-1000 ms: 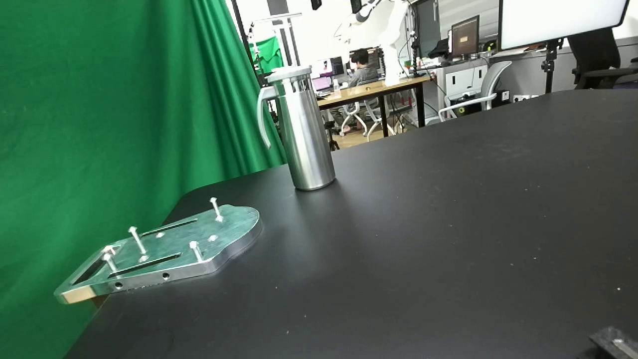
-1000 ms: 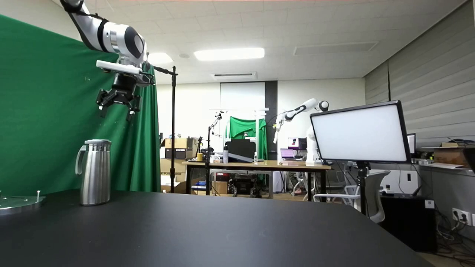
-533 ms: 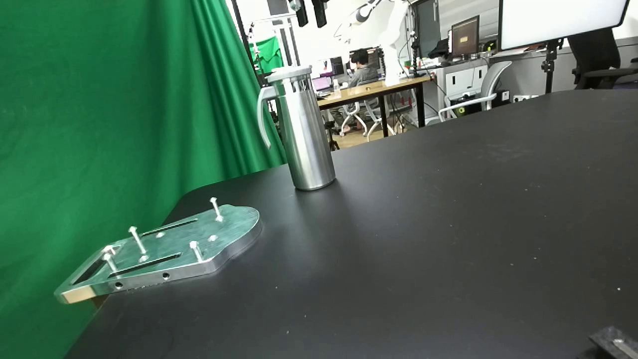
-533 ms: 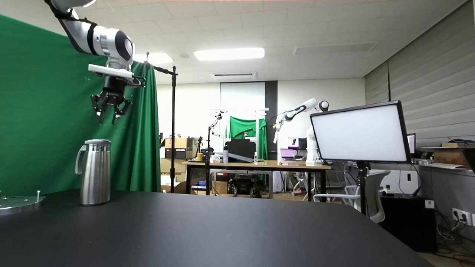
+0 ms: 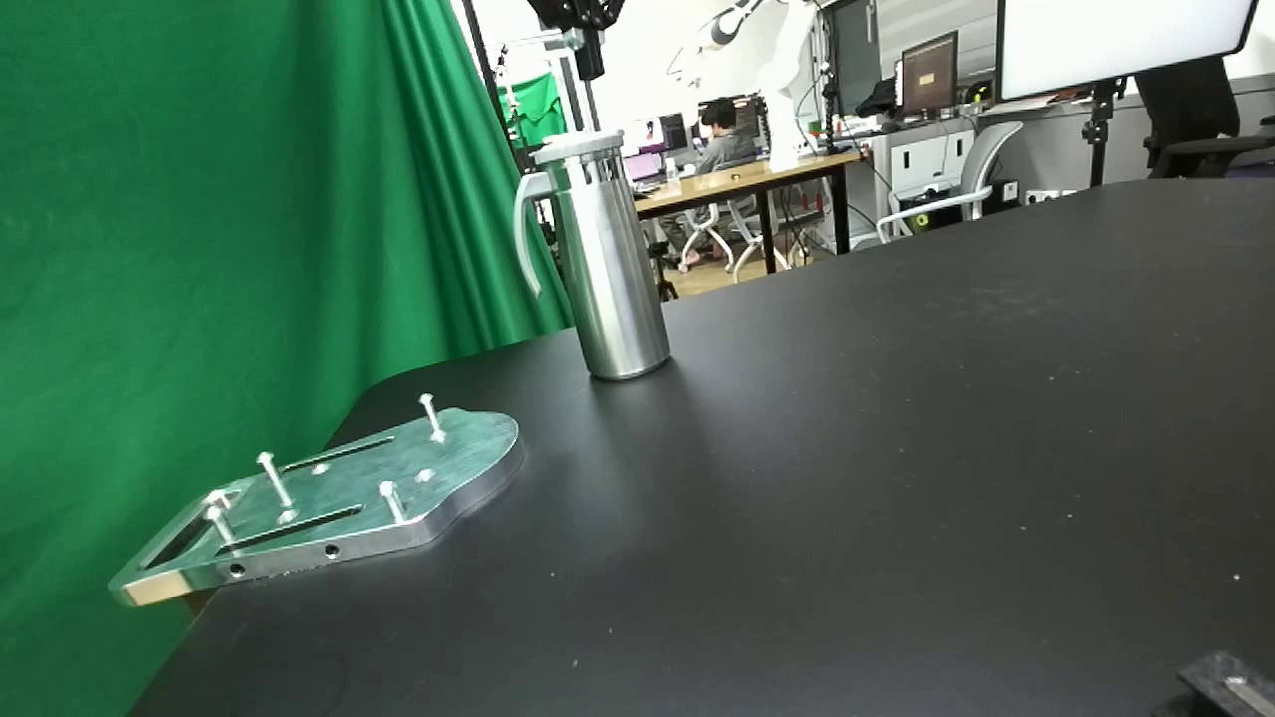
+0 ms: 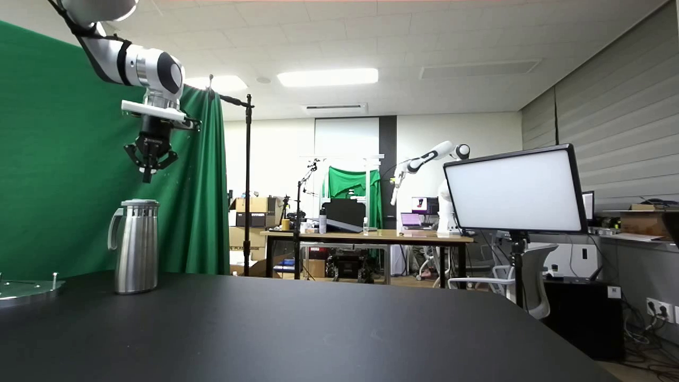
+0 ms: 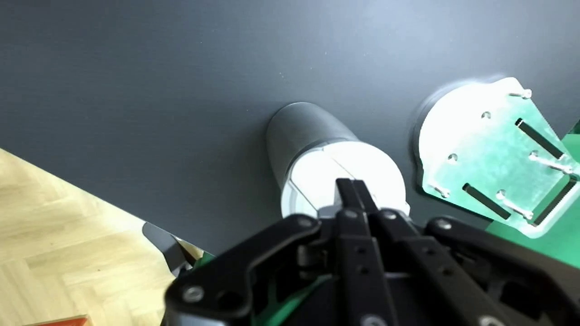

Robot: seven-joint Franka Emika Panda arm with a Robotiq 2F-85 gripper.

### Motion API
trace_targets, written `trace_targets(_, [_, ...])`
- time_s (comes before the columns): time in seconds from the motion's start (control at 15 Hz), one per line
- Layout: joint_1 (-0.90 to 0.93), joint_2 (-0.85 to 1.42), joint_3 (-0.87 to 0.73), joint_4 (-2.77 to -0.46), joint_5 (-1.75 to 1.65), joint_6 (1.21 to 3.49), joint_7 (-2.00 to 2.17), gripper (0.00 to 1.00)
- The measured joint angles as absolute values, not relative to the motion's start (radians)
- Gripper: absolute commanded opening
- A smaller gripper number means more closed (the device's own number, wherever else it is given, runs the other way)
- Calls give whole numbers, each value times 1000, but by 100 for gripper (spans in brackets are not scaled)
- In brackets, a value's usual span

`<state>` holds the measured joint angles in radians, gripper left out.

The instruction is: Press the button on the lid to open the drinking hole of the bottle

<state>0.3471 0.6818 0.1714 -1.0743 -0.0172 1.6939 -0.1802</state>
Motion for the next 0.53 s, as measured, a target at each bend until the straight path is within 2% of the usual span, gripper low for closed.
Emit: trace_targets(0.53, [379, 729, 174, -1041, -17, 1713, -208, 0])
